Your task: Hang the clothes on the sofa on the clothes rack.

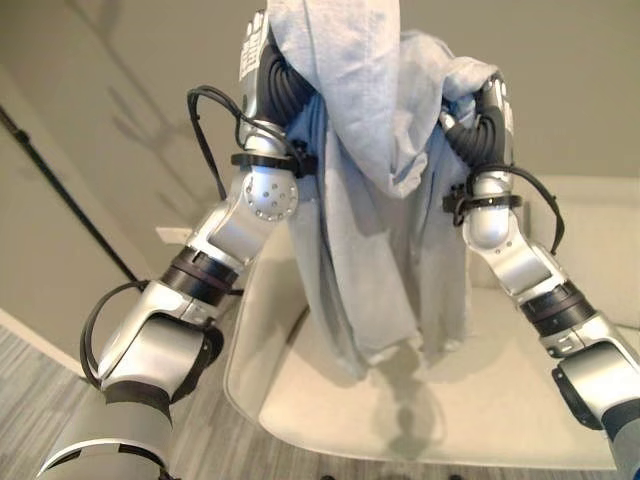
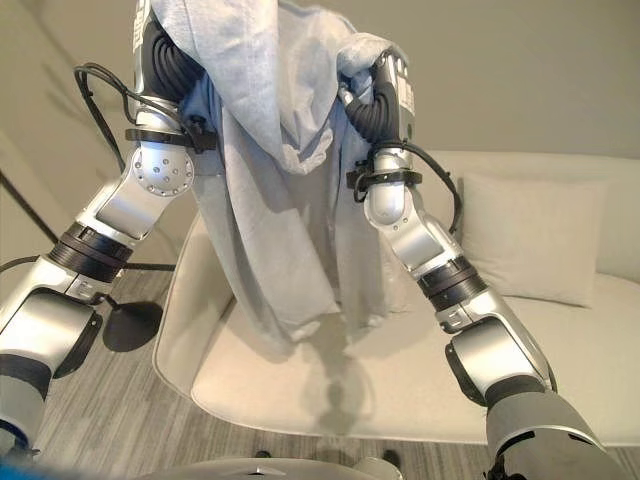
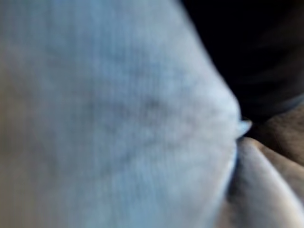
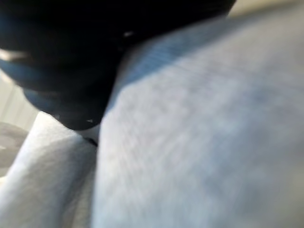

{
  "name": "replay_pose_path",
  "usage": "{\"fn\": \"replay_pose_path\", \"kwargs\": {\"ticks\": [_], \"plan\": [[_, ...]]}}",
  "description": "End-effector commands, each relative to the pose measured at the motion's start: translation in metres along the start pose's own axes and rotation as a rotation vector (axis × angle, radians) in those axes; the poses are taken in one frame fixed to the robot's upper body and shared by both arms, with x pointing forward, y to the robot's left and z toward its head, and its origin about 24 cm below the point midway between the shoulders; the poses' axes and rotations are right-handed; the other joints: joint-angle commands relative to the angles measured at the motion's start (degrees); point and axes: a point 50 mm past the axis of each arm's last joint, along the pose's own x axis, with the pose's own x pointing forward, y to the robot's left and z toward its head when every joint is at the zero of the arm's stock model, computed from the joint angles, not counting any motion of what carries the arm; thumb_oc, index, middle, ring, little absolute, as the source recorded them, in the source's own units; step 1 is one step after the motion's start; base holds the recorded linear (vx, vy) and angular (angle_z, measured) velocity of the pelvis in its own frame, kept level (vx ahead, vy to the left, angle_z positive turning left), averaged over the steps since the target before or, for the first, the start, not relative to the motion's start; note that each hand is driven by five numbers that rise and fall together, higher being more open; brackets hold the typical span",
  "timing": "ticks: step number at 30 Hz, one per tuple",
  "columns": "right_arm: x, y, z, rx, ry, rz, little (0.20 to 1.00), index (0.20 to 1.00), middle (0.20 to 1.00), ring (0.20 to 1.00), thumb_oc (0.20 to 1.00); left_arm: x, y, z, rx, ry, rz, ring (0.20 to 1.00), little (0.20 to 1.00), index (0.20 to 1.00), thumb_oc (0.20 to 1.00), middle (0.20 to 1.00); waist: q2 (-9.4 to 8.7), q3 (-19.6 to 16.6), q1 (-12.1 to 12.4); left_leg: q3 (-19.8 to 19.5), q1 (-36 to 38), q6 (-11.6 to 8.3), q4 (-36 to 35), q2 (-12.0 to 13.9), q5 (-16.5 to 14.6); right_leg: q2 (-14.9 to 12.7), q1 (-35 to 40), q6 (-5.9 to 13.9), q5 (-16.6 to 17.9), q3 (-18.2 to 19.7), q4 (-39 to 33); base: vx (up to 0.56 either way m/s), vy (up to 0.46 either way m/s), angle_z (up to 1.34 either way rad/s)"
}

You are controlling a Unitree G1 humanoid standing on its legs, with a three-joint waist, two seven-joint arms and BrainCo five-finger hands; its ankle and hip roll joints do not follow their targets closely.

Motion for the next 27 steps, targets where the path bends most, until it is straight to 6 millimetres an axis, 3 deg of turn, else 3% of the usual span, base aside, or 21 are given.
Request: {"fn": "replay_pose_path", "kwargs": {"ticks": [1,3,4,8,15,18,21,23,25,27], "plan": [[0.021,-0.021,0.014,-0.035,-0.106,-0.072,0.200,0.200,0.200,0.200,0.200,0.012,0.010,0.003,0.013,-0.023,0.032,0.200,0.200,0.200,0.200,0.200,-0.18,-0.83,0.74,-1.50,3.02,0.46,-8.13,-2.02,0.04,9.10,5.25,-0.58,-1.79,2.22,-2.72,-0.11,0.009,0.22],[0.022,-0.023,0.012,-0.044,-0.096,-0.080,0.200,0.200,0.200,0.200,0.200,0.013,0.011,0.002,0.013,-0.019,0.040,0.200,0.200,0.200,0.200,0.200,-0.68,-1.07,1.07,-1.34,2.73,0.14,-8.13,-2.70,0.45,10.40,7.40,-1.12,-2.04,2.66,-5.85,-0.08,-0.035,0.06],[0.021,-0.025,0.011,-0.048,-0.096,-0.086,0.200,0.200,0.200,0.200,0.200,0.011,0.012,-0.001,0.028,-0.007,0.033,0.200,0.200,0.200,0.200,0.200,-1.09,-1.39,1.40,-0.92,1.76,-0.07,-8.13,-3.34,1.05,11.58,9.49,-1.88,-1.81,4.85,-11.51,-0.04,-0.087,-0.10],[0.017,-0.027,0.007,-0.062,-0.095,-0.066,0.200,0.200,0.200,0.200,0.200,0.006,0.014,-0.009,0.025,0.027,0.034,0.200,0.200,0.200,0.200,0.200,-0.57,-2.20,1.02,-1.08,0.80,-0.35,-7.67,-3.49,1.43,12.11,12.60,-1.05,1.93,6.21,-20.41,-0.03,-0.075,-0.23],[0.021,-0.035,0.006,-0.074,-0.105,-0.076,0.200,0.200,0.200,0.200,0.200,0.011,0.014,-0.004,0.002,0.013,0.051,0.200,0.200,0.200,0.200,0.200,-0.47,-0.75,-0.37,-2.31,-3.53,-1.97,-4.46,-1.68,2.19,9.94,12.14,-0.35,3.76,4.93,-21.59,-0.07,0.043,0.06],[0.024,-0.036,0.010,-0.073,-0.124,-0.074,0.200,0.200,0.200,0.200,0.200,0.014,0.017,-0.001,0.002,0.000,0.068,0.200,0.200,0.200,0.200,0.200,-1.03,-0.46,-0.98,-2.36,-3.20,-2.53,-4.33,2.82,2.80,8.07,10.82,0.19,4.05,4.93,-21.07,-0.07,0.163,0.12],[0.026,-0.041,0.011,-0.082,-0.134,-0.096,0.200,0.200,0.200,0.200,0.200,0.015,0.018,-0.001,0.000,-0.001,0.081,0.200,0.200,0.200,0.200,0.200,-0.91,-0.82,-2.06,-0.93,-1.70,-3.16,-5.08,9.90,5.18,6.13,9.83,0.95,3.40,4.47,-20.26,-0.02,0.247,0.23],[0.023,-0.046,0.007,-0.091,-0.124,-0.113,0.200,0.200,0.200,0.200,0.200,0.014,0.015,-0.002,-0.007,0.008,0.083,0.200,0.200,0.200,0.200,0.200,-0.06,-1.43,-3.07,0.18,-0.16,-5.22,-6.82,15.38,8.10,4.52,10.39,1.94,2.70,3.77,-19.81,0.08,0.464,0.45],[0.022,-0.051,0.005,-0.108,-0.123,-0.122,0.200,0.200,0.200,0.200,0.200,0.013,0.012,-0.001,-0.011,0.007,0.074,0.200,0.200,0.200,0.200,0.200,0.49,-1.74,-3.31,0.52,-0.50,-6.38,-6.90,17.16,8.97,3.17,11.23,2.78,2.55,3.14,-19.77,0.10,0.485,0.30],[0.018,-0.051,0.002,-0.099,-0.110,-0.121,0.200,0.200,0.200,0.200,0.200,0.014,0.013,-0.002,-0.014,0.010,0.076,0.200,0.200,0.200,0.200,0.200,1.12,-2.24,-3.22,-1.02,-0.38,-7.76,-5.89,17.01,7.34,1.80,12.11,3.81,3.15,3.18,-20.03,0.11,0.472,0.18]]}}
